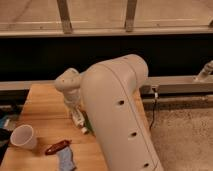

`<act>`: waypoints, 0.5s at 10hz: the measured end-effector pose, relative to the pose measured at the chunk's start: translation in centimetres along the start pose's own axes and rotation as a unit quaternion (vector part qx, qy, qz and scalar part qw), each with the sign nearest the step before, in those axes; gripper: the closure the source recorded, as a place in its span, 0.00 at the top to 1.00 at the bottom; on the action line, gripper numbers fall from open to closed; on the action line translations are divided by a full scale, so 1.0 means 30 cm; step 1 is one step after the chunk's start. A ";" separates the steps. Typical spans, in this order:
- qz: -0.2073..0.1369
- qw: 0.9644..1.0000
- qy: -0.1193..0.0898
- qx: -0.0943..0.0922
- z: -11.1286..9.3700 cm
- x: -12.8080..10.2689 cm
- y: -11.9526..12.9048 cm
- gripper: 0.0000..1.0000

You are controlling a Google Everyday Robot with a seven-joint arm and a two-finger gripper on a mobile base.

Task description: Place the bottle in the ceramic bowl

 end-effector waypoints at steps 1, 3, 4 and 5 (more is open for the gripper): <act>0.004 1.000 -0.009 0.002 -0.033 -0.015 -0.032 0.00; 0.008 1.000 -0.026 0.009 -0.114 -0.038 -0.070 0.00; 0.004 0.999 -0.038 0.019 -0.183 -0.058 -0.086 0.00; 0.000 0.999 -0.046 0.027 -0.229 -0.072 -0.098 0.00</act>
